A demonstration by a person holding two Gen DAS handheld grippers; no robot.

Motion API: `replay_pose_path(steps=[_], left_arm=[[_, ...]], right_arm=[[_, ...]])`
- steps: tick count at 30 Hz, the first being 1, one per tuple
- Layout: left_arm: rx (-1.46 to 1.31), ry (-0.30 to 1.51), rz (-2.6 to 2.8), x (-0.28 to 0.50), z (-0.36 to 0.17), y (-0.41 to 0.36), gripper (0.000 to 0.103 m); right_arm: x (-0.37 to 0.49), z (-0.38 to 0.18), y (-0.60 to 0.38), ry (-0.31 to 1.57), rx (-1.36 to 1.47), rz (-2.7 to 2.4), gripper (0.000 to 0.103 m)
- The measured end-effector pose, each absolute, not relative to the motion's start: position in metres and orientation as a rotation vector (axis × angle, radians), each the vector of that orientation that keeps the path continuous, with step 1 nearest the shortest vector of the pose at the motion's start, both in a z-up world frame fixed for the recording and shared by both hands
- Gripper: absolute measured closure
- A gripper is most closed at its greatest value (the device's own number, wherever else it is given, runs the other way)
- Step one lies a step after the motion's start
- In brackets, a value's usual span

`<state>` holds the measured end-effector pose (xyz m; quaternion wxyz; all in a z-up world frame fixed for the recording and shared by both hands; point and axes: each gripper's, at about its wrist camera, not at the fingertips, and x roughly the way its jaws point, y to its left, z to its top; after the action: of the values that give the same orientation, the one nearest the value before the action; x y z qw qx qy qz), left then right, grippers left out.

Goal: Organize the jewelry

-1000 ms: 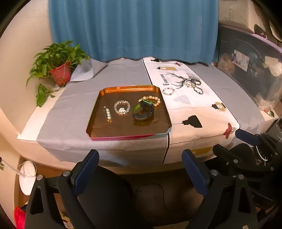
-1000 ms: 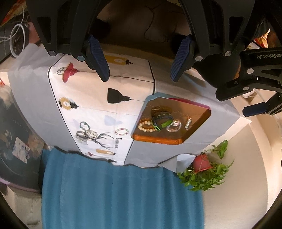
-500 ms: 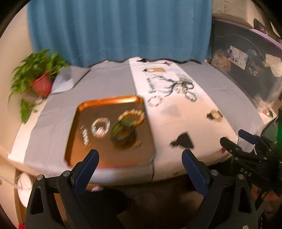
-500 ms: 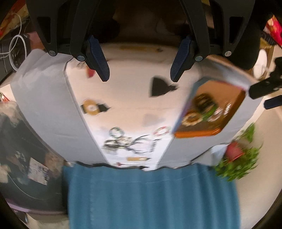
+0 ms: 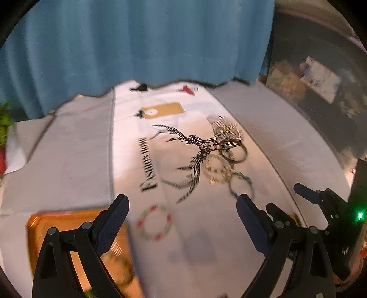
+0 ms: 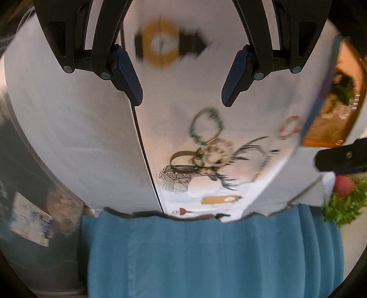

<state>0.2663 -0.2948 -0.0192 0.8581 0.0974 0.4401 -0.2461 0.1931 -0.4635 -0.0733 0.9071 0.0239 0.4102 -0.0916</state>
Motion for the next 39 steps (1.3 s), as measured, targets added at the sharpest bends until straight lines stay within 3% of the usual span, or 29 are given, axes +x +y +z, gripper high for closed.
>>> replay_pose_path(steps=[6, 11, 19, 21, 22, 23, 25, 31, 39], left_arm=[[0.26, 0.996, -0.562, 0.312, -0.064, -0.329, 0.014], [0.297, 1.016, -0.598, 0.329, -0.081, -0.339, 0.03], [0.342, 1.041, -0.67, 0.338, -0.092, -0.356, 0.04], [0.394, 1.016, -0.69, 0.332, -0.091, -0.362, 0.052], [0.399, 1.011, -0.725, 0.328, -0.09, -0.364, 0.073], [0.397, 1.017, -0.771, 0.325, -0.088, -0.365, 0.101], [0.368, 1.05, -0.864, 0.317, -0.087, -0.366, 0.099], [0.303, 1.022, -0.93, 0.28, -0.07, -0.346, 0.099], [0.153, 0.937, -0.911, 0.23, -0.005, -0.294, 0.099]], right_arm=[[0.236, -0.096, -0.475, 0.9, 0.029, -0.145, 0.031], [0.248, -0.1, -0.474, 0.898, 0.001, -0.115, 0.031], [0.254, -0.101, -0.475, 0.905, 0.021, -0.108, 0.028], [0.255, -0.101, -0.472, 0.904, 0.014, -0.102, 0.03], [0.254, -0.1, -0.47, 0.897, 0.012, -0.079, 0.039], [0.254, -0.099, -0.467, 0.889, 0.001, -0.062, 0.065], [0.25, -0.098, -0.455, 0.881, -0.055, -0.029, 0.097], [0.22, -0.096, -0.46, 0.902, -0.021, -0.086, 0.097], [0.158, -0.04, -0.475, 0.799, 0.055, -0.199, 0.097]])
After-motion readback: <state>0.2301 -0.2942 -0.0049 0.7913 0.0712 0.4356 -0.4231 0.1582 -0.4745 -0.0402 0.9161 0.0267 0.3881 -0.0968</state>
